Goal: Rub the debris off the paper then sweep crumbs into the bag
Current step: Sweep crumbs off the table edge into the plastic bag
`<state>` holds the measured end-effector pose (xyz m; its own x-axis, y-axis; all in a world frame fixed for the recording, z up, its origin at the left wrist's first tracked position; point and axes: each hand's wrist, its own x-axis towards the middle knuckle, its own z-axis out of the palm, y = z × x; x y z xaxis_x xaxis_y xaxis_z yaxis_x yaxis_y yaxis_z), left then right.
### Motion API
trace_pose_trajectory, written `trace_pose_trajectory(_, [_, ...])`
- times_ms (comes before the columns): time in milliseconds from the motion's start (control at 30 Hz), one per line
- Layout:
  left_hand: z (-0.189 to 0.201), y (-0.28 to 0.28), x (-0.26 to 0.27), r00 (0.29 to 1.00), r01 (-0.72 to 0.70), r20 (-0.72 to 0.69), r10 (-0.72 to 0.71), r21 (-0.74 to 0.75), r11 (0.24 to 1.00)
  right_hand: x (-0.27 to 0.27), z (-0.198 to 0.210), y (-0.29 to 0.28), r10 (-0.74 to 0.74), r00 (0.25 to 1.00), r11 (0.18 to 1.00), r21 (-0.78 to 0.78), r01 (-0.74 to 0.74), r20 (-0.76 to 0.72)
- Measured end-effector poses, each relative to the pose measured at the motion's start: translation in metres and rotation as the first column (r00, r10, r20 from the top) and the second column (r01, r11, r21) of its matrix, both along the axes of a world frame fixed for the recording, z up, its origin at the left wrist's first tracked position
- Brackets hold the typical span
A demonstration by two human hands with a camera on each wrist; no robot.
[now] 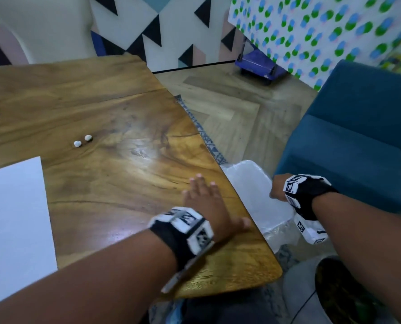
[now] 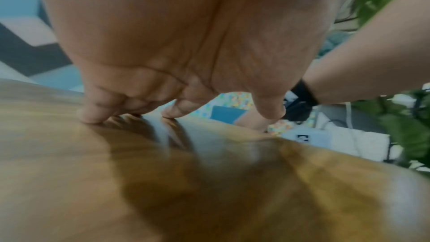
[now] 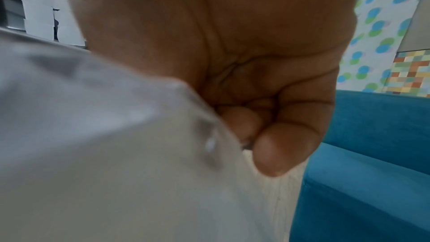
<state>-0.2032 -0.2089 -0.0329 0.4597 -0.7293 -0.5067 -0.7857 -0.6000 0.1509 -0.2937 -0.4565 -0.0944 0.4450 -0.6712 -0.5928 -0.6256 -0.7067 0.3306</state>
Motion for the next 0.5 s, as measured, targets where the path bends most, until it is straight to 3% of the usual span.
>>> trace_pose_trajectory(133, [0.004,-0.028,-0.046,0.976,0.165,-0.133,-0.172,-0.066,0.984,-0.002,0.0,0.0,0.009,0.999,1.0,-0.01,-0.008,0.038])
trace_pose_trajectory(233, [0.015,-0.016,-0.036,0.97,0.191,-0.129,-0.208,-0.135,0.972,-0.004,0.002,-0.002,-0.003,0.998,1.0,-0.015,0.004,0.059])
trace_pose_trajectory(333, [0.024,0.022,0.017,0.998,0.052,-0.02,-0.055,-0.118,0.992,-0.005,-0.001,-0.008,0.017,0.995,0.999,-0.031,-0.014,0.095])
trace_pose_trajectory(433, [0.024,0.069,0.069,0.988,-0.149,0.03,0.149,0.012,0.989,-0.006,-0.008,-0.013,-0.017,0.983,0.999,-0.025,0.022,0.182])
trace_pose_trajectory(500, [0.016,0.088,0.072,0.986,-0.164,0.049,0.161,0.063,0.984,-0.007,-0.014,-0.014,-0.016,0.976,0.999,-0.036,0.024,0.217])
